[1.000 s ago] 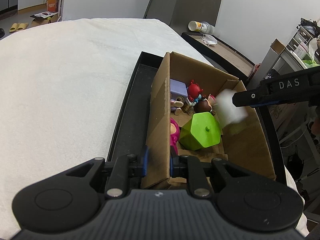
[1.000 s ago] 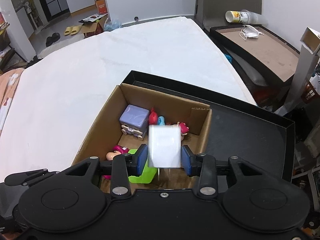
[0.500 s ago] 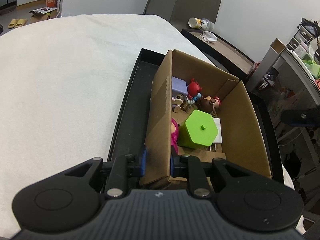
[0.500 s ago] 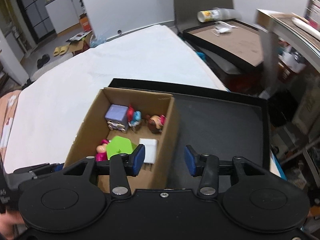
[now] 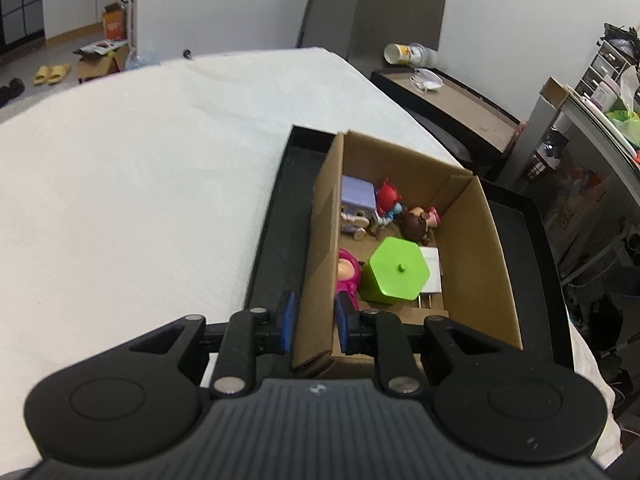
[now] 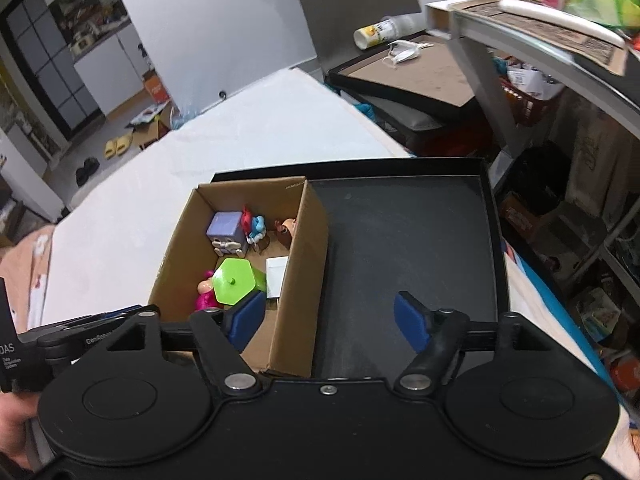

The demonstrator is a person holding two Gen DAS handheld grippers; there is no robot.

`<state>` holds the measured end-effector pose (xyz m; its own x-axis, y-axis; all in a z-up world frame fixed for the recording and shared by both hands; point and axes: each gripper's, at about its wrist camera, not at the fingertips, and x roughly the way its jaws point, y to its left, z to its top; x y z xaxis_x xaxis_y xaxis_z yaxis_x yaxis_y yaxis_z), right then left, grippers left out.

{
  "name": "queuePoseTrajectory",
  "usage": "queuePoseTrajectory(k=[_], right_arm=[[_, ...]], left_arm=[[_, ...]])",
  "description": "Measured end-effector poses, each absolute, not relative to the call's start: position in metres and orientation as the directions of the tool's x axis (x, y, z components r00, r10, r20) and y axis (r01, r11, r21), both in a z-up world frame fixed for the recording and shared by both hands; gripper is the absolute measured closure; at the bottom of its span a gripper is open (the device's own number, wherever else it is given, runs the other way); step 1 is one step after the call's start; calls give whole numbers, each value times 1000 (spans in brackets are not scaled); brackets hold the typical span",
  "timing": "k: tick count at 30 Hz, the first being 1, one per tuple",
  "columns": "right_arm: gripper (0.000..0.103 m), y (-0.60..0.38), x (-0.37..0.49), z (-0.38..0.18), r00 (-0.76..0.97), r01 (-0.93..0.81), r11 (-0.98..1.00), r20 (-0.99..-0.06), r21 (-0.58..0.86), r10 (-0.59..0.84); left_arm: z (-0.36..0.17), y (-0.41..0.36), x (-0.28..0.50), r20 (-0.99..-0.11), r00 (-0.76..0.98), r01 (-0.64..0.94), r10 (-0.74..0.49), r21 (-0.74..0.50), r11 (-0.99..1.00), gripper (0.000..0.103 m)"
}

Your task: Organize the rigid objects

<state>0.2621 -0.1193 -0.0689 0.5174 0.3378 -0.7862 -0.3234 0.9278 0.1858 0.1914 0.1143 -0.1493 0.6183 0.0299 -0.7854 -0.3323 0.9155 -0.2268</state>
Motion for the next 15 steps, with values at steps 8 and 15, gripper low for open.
queuePoseTrajectory(k=[8,15], right_arm=[[17,-142,245,-54,560,-279,925,-739,258,375],[8,-159,227,-41,605,-246,922,-695,300,387]], left_arm=[[-122,107,180,-789,613,-309,36,-198,930,81],[-92,92,165,-778,627,-266,41,-165,950,61]])
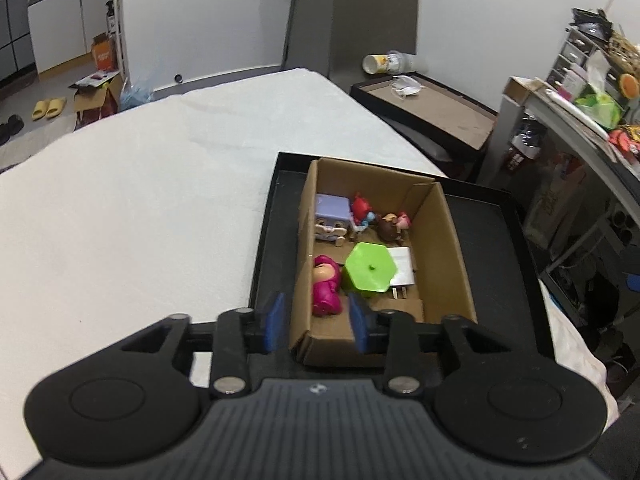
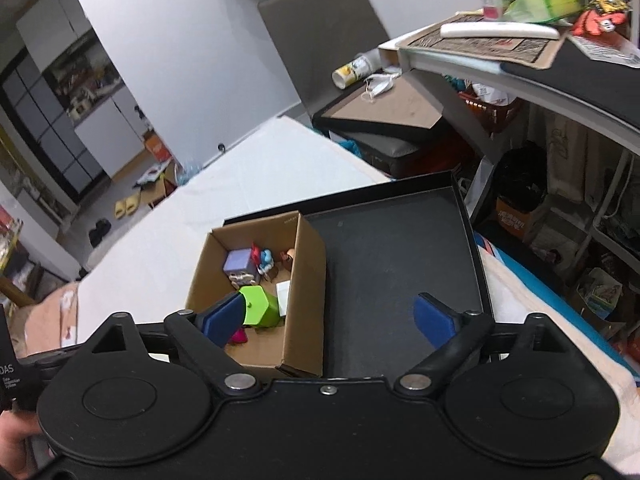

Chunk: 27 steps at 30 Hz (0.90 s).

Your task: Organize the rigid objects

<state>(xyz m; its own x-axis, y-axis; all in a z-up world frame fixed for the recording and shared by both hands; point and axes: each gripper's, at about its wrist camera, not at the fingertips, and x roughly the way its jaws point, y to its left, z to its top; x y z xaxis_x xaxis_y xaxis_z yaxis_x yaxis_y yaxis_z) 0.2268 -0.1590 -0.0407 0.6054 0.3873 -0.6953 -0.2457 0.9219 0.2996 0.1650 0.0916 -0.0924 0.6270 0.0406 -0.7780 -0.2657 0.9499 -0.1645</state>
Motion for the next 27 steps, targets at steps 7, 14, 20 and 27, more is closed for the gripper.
queuePoseTrajectory(k=[7,14,20,27], right_arm=[[0,-169,207,-33,628,-224,913,-666,341,403],[0,-178,192,-28,625,-189,902,-661,388,415],[0,-181,179,-25,640,-164,915,-666,369,383],[0,-180,159,-17,660,-175,918,-649,356,377]], left_arm=[[-68,78,147,-757,653,-228,2,-194,954,41],[-57,69,132,-754,656,-207,-9,-191,960,30],[-47,60,120,-748,663,-184,-11,-177,967,25],[-30,48,103,-735,677,-145,-29,-172,974,17]])
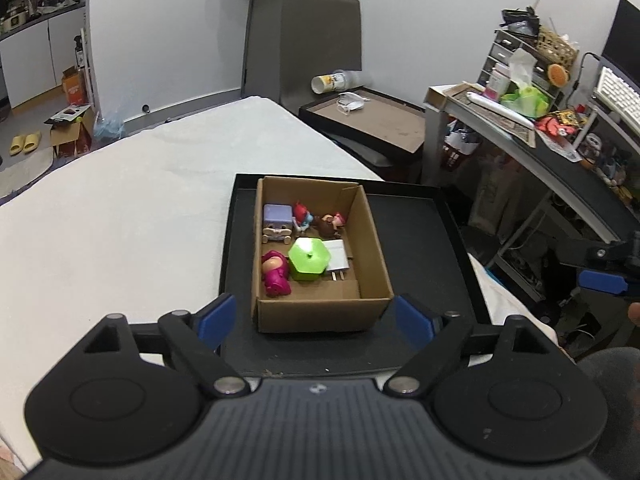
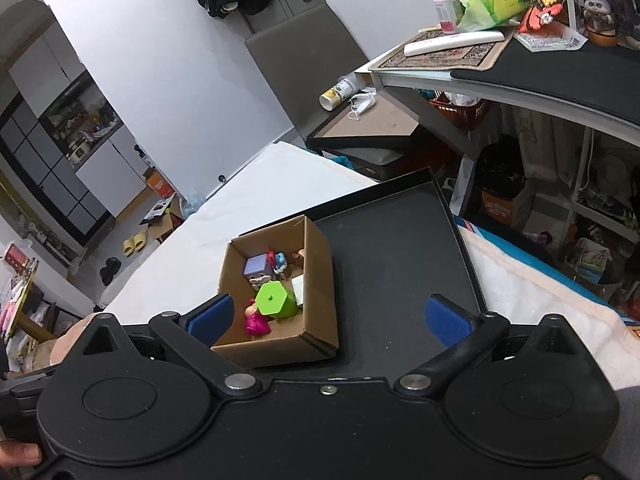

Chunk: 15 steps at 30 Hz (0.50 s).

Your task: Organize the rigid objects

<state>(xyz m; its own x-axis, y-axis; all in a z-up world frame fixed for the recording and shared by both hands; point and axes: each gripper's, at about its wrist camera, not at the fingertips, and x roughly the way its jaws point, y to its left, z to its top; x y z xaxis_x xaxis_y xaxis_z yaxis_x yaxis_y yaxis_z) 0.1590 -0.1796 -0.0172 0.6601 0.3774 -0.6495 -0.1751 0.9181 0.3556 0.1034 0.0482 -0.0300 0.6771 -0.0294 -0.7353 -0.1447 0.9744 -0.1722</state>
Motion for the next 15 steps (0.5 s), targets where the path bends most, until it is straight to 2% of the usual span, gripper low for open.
queuePoseTrajectory(k=[4,7,15], right_arm=[[0,-179,149,-10,674,-173,926,-645,335,360],[0,-179,142,-5,683,-174,931,-641,321,349],[0,-182,124,8,716,-156,945,-627,286,308]], left_arm=[[-22,41,96,-729,684,-124,-38,-167,978,16],[-14,37,88,-716,696,-115,-47,-176,978,9],[9,31,65,-679,732,-100,-66,-203,974,7]])
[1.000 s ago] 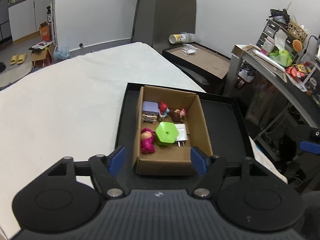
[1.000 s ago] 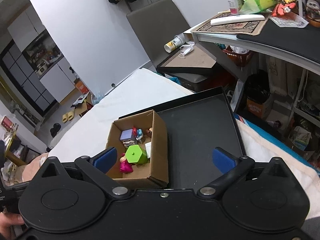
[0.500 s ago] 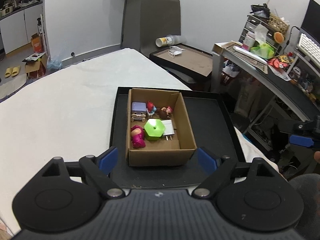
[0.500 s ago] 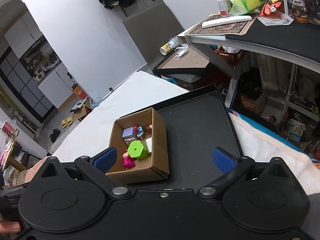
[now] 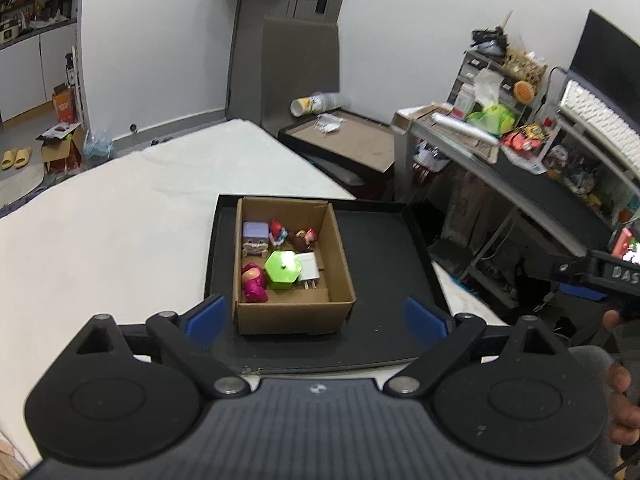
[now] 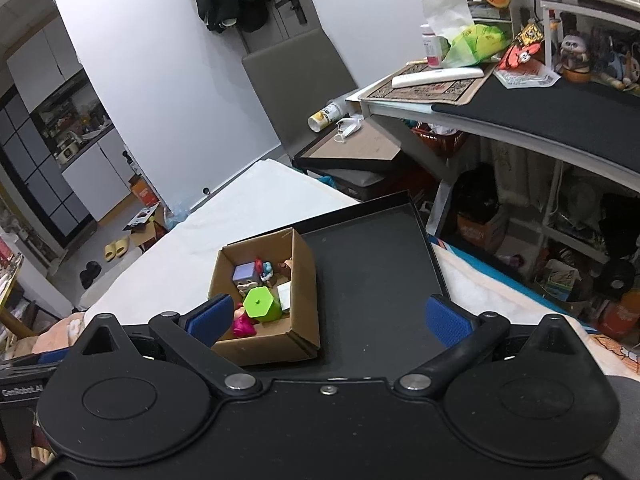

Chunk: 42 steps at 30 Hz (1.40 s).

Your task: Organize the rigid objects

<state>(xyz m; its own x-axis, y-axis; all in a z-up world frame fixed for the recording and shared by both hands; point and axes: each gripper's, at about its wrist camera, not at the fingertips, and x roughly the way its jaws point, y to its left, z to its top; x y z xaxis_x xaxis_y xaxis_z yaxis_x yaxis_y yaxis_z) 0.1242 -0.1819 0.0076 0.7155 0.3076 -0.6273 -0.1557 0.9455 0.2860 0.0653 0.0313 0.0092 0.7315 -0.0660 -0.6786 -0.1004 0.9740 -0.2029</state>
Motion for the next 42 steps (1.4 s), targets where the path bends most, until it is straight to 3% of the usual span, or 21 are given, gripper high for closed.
queuePoseTrajectory(k=[4,26,42], right_arm=[[0,-178,113,18,715,-167,948,-629,272,306],[0,-160,56,54,771,-161,980,-605,117,199],[0,-162,42,47,762,-182,979,-615,96,202]], left_arm=[[23,30,49,-648,757,-85,-84,-225,971,1],[55,22,-1,-589,803,-44,-91,-210,977,1],[55,15,-11,-592,803,-40,-74,-177,983,1]])
